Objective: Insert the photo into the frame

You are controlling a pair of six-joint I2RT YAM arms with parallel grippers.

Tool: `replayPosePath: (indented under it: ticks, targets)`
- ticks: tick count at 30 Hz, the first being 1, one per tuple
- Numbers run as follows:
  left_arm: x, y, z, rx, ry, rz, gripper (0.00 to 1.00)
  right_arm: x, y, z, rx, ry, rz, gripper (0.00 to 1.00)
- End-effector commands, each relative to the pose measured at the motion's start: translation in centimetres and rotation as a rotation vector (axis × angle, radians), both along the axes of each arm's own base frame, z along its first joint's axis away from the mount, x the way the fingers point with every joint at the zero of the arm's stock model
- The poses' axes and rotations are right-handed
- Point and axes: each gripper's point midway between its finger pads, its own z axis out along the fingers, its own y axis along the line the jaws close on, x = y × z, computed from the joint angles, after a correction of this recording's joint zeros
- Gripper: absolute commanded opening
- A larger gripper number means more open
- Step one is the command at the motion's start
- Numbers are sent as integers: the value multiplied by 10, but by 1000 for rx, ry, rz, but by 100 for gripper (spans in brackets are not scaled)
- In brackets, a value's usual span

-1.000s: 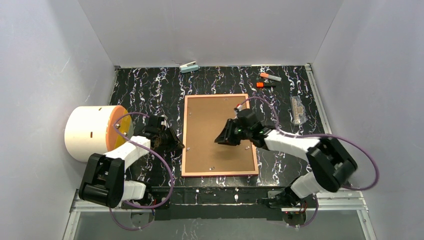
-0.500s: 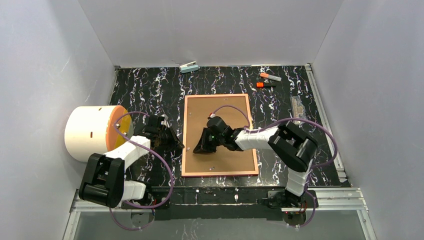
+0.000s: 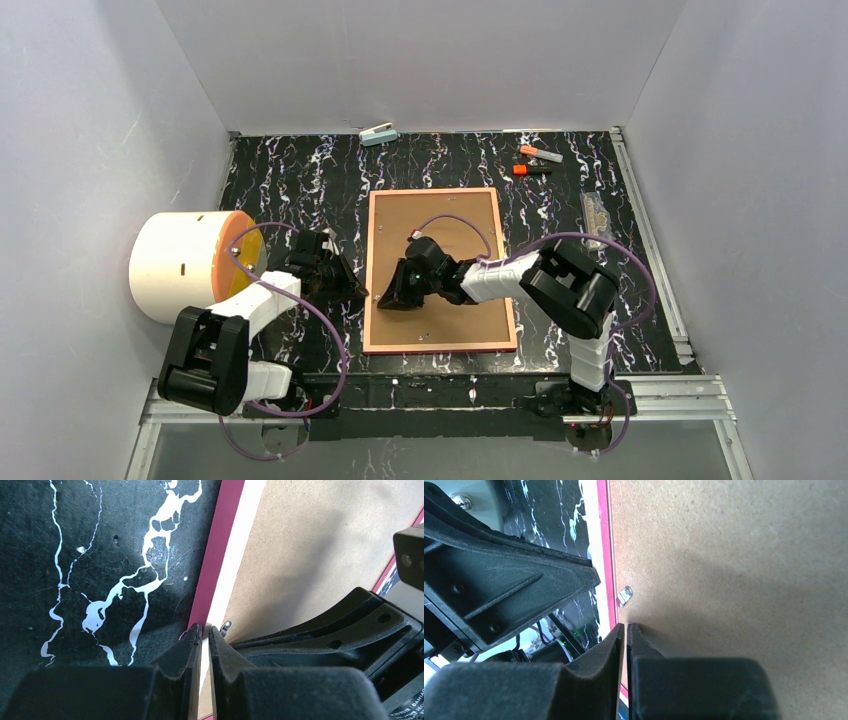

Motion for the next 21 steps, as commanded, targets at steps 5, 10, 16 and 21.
replayPosePath:
  ticks: [5, 10, 16, 21]
  targets:
    - [-12, 4, -6, 30, 53, -17, 6, 17, 15, 4, 18, -68, -21, 15]
    - [-12, 4, -5, 30, 53, -17, 6, 22, 18, 4, 15, -98, -16, 15]
    - [-11, 4, -4, 34, 51, -17, 5, 26, 22, 5, 21, -125, -8, 14]
    - [-12, 4, -3, 37, 52, -17, 5, 27, 25, 5, 32, -132, 0, 14]
